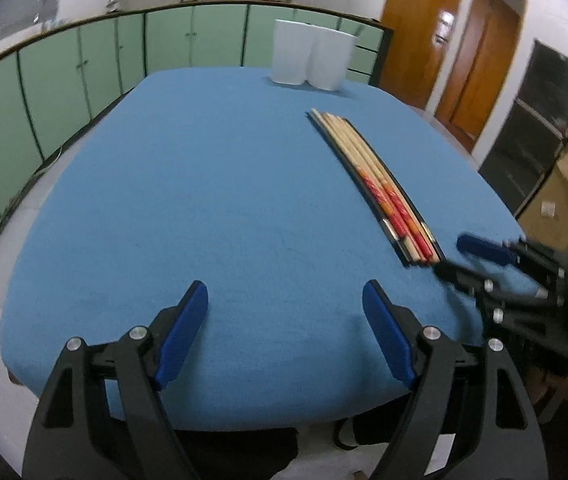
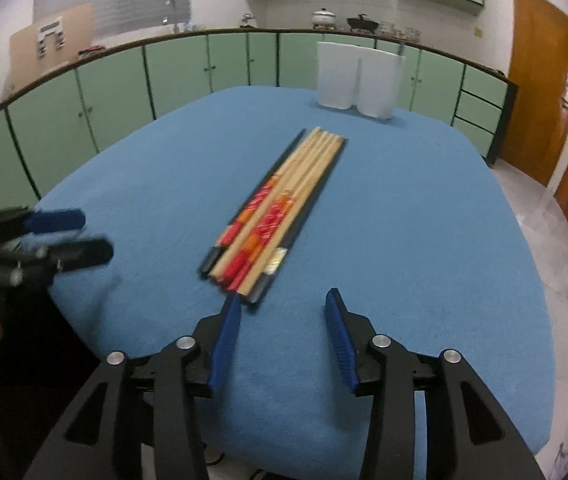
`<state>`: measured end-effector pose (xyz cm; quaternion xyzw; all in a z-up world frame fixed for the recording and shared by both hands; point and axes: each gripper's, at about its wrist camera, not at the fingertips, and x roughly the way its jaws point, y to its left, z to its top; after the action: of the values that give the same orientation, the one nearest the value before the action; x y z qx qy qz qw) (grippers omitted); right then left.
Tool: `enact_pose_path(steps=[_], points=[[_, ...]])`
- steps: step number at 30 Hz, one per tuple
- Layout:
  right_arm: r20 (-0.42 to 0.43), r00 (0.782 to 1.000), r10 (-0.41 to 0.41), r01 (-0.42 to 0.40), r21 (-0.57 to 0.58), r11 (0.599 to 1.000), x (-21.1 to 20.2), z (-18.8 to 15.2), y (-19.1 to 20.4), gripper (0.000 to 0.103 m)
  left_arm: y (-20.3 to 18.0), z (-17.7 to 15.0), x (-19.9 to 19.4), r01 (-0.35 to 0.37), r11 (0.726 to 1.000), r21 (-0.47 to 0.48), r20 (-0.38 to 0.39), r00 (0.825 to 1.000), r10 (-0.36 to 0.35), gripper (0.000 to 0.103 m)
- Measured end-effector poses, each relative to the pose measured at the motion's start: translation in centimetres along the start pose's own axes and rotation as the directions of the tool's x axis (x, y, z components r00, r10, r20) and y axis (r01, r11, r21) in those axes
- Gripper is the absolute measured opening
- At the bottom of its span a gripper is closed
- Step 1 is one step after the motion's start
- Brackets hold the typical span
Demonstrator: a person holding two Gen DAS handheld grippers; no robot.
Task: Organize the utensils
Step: 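Pull a black chopstick from the bundle with the right gripper while the left approaches, then grasp another black chopstick with the left gripper while the right holds its chopstick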
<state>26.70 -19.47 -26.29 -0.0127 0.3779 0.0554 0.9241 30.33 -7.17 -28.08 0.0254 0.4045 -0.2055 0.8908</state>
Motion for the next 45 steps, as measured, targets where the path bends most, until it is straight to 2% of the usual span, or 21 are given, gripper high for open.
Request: enact_pose_path(steps=[4, 10, 19, 23, 26, 30, 33, 34, 36, 38, 39, 41, 45], points=[[-0.003, 1.0, -0.017, 0.017, 0.013, 1.0, -0.3, -0.3, -1.5, 0.045, -1.8, 0.1, 1.1, 0.02, 0.999, 0.033, -0.012, 1.0, -0.02, 0.079], [0.0, 1.0, -0.025, 0.025, 0.028, 0.999, -0.6, -0.9, -2.6, 0.05, -4.6, 0.6, 2.6, 0.003, 0.995, 0.097, -0.016, 1.0, -0.001, 0.081], [0.005, 1.0, -0.027, 0.026, 0.051, 0.998, -0.5, -1.0, -4.1, 0.057, -5.3, 1.5, 3.9, -0.048, 0.993, 0.109, 0.0, 0.999, 0.048, 0.087], [0.006, 0.999, -0.031, 0.031, 0.051, 0.998, -0.5, -1.0, -4.1, 0.057, -4.6, 1.5, 3.8, -0.108, 0.99, 0.089, 0.011, 0.994, 0.108, 0.088], [0.007, 0.999, -0.033, 0.033, 0.058, 0.998, -0.6, -1.0, -4.1, 0.057, -4.1, 1.7, 3.6, -0.106, 0.992, 0.071, 0.007, 0.994, 0.106, 0.087], [0.012, 1.0, -0.027, 0.027, 0.048, 0.999, -0.5, -1.0, -3.7, 0.057, -5.2, 1.6, 3.4, -0.055, 0.992, 0.115, 0.02, 0.998, 0.053, 0.086], [0.016, 0.999, -0.03, 0.029, 0.046, 0.999, 0.0, -0.6, -3.8, 0.057, -5.2, 1.8, 4.1, -0.067, 0.99, 0.122, 0.015, 0.998, 0.066, 0.088], [0.017, 0.999, -0.037, 0.036, 0.05, 0.998, 0.2, -0.4, -3.9, 0.053, -5.0, 2.0, 4.2, -0.071, 0.991, 0.111, 0.018, 0.997, 0.069, 0.087], [0.017, 0.999, -0.041, 0.039, 0.066, 0.997, 0.6, -0.1, -4.4, 0.044, -4.3, 2.3, 4.3, -0.083, 0.993, 0.085, 0.025, 0.996, 0.081, 0.08], [0.018, 0.999, -0.043, 0.041, 0.083, 0.996, 0.7, 0.1, -4.8, 0.029, -3.8, 2.4, 4.2, -0.081, 0.995, 0.065, 0.032, 0.996, 0.079, 0.072], [0.017, 0.999, -0.042, 0.041, 0.088, 0.995, 0.8, 0.2, -5.0, 0.024, -3.5, 2.4, 4.1, -0.083, 0.995, 0.06, 0.038, 0.996, 0.081, 0.065], [0.016, 0.998, -0.055, 0.053, 0.093, 0.994, 0.9, 0.3, -5.3, 0.007, -3.1, 2.5, 4.0, -0.077, 0.996, 0.046, 0.045, 0.996, 0.075, 0.056], [0.02, 0.996, -0.086, 0.083, 0.13, 0.988, 0.7, -0.2, -5.9, 0.007, -2.1, 2.5, 3.7, -0.074, 0.997, -0.003, 0.056, 0.996, 0.074, 0.037]])
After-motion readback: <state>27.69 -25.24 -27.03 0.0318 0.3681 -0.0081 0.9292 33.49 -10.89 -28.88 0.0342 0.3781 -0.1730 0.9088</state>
